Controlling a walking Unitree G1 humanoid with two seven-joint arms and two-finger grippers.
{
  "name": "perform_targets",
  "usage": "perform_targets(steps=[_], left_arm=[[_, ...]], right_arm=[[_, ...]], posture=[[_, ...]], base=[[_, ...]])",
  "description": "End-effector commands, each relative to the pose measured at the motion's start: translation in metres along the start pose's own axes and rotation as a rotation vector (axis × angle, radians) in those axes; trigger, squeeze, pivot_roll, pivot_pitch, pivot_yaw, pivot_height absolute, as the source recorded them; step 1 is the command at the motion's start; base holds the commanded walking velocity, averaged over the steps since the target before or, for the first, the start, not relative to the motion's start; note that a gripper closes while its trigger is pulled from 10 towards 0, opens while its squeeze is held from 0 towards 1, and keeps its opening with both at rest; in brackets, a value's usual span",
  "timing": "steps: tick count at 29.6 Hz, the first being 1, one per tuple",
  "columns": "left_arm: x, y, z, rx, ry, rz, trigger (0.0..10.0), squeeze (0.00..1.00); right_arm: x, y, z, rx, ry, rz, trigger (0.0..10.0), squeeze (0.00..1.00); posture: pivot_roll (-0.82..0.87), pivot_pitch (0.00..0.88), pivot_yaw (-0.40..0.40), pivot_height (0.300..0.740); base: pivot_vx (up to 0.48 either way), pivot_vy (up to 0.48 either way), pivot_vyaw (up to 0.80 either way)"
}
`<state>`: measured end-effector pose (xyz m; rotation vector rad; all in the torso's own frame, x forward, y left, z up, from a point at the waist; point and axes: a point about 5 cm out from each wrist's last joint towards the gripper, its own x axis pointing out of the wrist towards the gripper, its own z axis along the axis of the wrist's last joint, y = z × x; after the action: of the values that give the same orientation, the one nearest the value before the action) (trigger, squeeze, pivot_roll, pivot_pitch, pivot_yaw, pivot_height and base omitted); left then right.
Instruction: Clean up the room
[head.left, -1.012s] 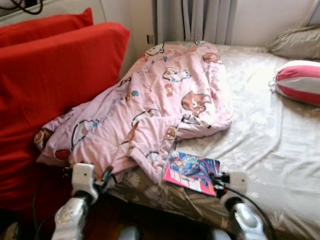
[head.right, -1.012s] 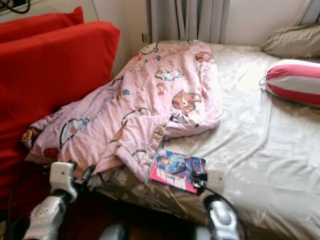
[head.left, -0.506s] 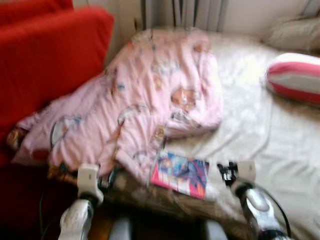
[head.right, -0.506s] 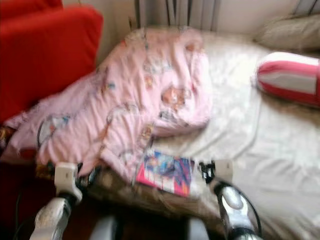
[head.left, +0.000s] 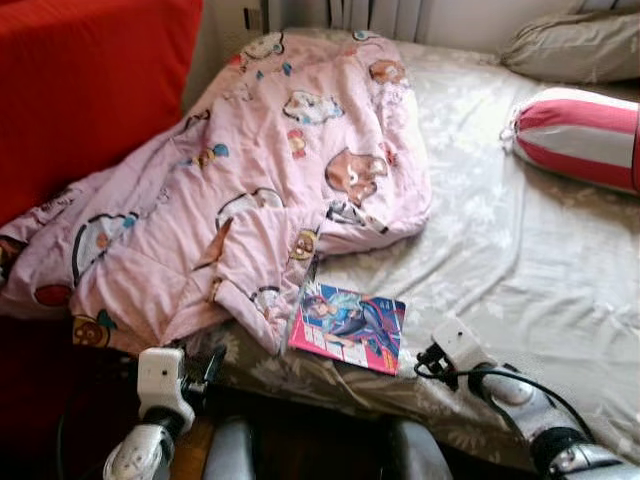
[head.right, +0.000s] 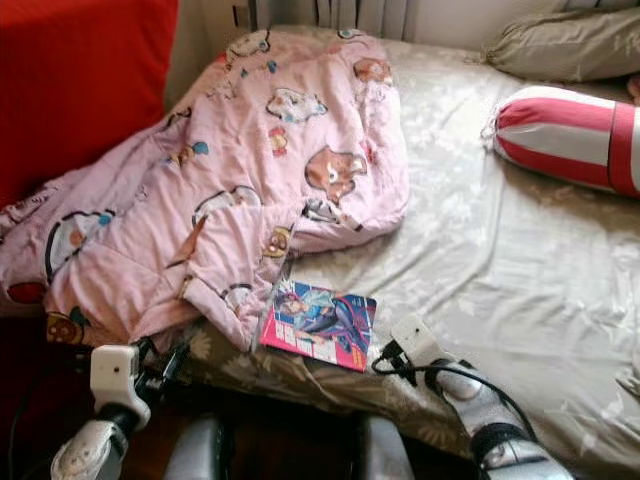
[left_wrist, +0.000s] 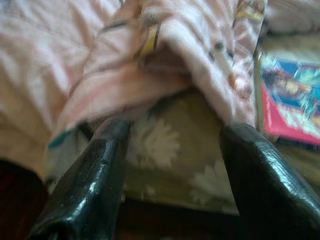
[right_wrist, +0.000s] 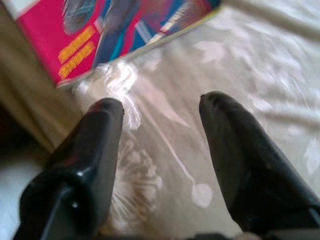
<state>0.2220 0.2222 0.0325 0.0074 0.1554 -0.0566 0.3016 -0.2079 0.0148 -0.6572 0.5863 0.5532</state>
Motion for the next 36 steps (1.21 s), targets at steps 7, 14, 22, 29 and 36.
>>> perform_targets(steps=[7, 14, 22, 29, 36], left_arm=[[-0.013, 0.005, -0.002, -0.012, 0.044, 0.030, 10.0, 0.00], [-0.021, 0.004, -0.004, -0.013, 0.067, 0.031, 10.0, 0.00], [-0.033, 0.007, -0.007, -0.014, 0.106, 0.044, 10.0, 0.00], [-0.039, 0.014, -0.003, 0.000, 0.112, 0.056, 10.0, 0.00], [-0.047, 0.016, -0.004, 0.012, 0.138, 0.055, 10.0, 0.00]], right_arm=[[-0.002, -0.009, 0.005, -0.123, 0.043, 0.095, 10.0, 1.00], [-0.004, -0.013, 0.004, -0.305, 0.101, 0.098, 10.0, 0.00], [-0.001, -0.005, 0.002, -0.338, 0.119, 0.112, 10.0, 0.00], [0.003, -0.004, 0.008, -0.313, 0.083, 0.071, 10.0, 0.00], [0.005, -0.002, 0.011, -0.320, 0.073, 0.042, 10.0, 0.00]], posture=[[0.22, 0.270, -0.049, 0.607], [0.23, 0.288, -0.044, 0.607], [0.25, 0.306, -0.037, 0.607], [0.27, 0.320, -0.026, 0.607], [0.28, 0.336, -0.009, 0.607]], base=[[0.000, 0.000, 0.00], [0.000, 0.000, 0.00], [0.000, 0.000, 0.00], [0.000, 0.000, 0.00], [0.000, 0.000, 0.00]])
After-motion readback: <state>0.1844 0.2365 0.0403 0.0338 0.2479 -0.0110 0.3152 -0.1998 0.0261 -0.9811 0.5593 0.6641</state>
